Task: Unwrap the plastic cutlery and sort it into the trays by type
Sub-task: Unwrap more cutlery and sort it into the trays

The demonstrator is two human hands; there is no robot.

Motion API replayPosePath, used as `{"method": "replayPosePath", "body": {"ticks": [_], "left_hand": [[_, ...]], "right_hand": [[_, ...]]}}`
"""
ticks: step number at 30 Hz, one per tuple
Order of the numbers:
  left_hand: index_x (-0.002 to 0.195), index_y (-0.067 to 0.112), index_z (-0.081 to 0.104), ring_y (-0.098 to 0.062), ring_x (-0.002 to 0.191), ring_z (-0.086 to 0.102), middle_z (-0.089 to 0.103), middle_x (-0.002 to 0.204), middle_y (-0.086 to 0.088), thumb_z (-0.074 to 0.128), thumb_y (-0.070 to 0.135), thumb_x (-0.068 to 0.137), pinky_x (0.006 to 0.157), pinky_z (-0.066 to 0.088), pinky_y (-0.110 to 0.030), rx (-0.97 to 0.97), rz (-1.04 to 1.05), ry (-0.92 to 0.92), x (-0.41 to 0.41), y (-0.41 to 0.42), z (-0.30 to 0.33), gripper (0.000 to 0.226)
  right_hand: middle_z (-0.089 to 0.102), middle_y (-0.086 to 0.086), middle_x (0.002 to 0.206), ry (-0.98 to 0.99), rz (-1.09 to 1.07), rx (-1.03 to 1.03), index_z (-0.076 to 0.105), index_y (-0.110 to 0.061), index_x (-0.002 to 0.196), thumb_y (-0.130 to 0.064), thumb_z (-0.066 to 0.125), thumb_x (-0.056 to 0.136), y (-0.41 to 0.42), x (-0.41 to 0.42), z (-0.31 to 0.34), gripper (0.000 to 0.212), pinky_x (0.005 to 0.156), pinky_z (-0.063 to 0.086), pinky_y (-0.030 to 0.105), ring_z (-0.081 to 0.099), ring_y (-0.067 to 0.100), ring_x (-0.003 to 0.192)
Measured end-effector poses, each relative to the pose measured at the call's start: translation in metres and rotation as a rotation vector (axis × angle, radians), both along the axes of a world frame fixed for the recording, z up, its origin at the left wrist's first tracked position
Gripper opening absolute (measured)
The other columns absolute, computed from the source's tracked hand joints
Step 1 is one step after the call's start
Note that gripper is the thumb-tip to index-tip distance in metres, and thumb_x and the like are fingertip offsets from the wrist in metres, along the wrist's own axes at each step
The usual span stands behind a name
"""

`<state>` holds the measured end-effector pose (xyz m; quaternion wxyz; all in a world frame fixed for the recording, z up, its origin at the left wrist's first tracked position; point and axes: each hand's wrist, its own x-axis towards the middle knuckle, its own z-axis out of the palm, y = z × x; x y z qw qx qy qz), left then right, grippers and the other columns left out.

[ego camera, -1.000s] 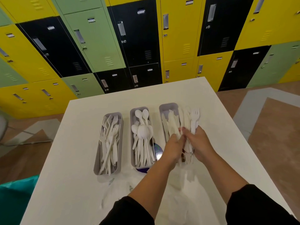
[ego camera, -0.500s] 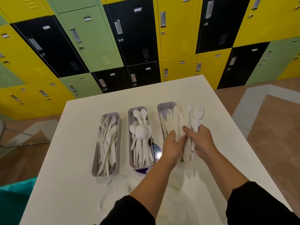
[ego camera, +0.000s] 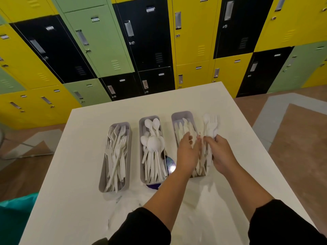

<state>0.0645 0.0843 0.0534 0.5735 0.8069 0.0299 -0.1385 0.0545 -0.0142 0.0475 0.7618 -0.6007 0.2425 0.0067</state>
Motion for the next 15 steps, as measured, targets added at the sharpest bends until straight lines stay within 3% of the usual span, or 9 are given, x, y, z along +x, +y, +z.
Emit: {"method": "replayPosePath", "body": {"ticks": [2, 8, 12, 15], "left_hand": [[0.125, 0.014, 0.052, -0.009, 0.094, 0.057, 0.059, 0.106, 0.004, 0.046, 0.03, 0.097, 0.072, 0.042, -0.007, -0.091, -0.05, 0.071, -0.001, 0.0, 0.002, 0.032], [0.102, 0.01, 0.063, 0.0, 0.063, 0.063, 0.065, 0.078, 0.004, 0.048, 0.015, 0.096, 0.055, 0.05, -0.009, -0.138, -0.118, 0.052, -0.002, 0.006, -0.006, 0.016], [0.096, 0.009, 0.061, -0.016, 0.07, 0.065, 0.064, 0.078, -0.002, 0.044, 0.01, 0.097, 0.056, 0.054, -0.015, -0.113, 0.035, 0.057, -0.003, 0.005, -0.009, 0.017], [0.097, 0.011, 0.055, -0.019, 0.078, 0.064, 0.062, 0.083, -0.004, 0.043, 0.011, 0.098, 0.062, 0.051, -0.017, -0.037, 0.064, 0.033, -0.002, 0.008, -0.008, 0.013]], "right_hand": [[0.071, 0.004, 0.088, -0.016, 0.005, 0.025, 0.065, -0.019, 0.087, -0.005, 0.046, 0.093, 0.002, -0.001, 0.004, 0.024, 0.069, 0.053, 0.025, 0.069, 0.017, 0.085], [0.072, 0.015, 0.092, -0.003, 0.015, 0.017, 0.068, -0.016, 0.091, 0.0, 0.051, 0.089, 0.001, -0.005, 0.005, 0.024, 0.064, 0.056, 0.038, 0.07, 0.03, 0.083], [0.072, 0.007, 0.088, -0.028, -0.017, -0.001, 0.068, -0.018, 0.09, -0.002, 0.055, 0.088, 0.006, -0.005, 0.005, 0.021, 0.058, 0.055, 0.032, 0.07, 0.02, 0.077], [0.071, 0.007, 0.089, -0.033, -0.043, -0.042, 0.068, -0.017, 0.09, -0.001, 0.056, 0.088, 0.003, -0.005, 0.002, 0.02, 0.071, 0.055, 0.031, 0.069, 0.019, 0.086]]}}
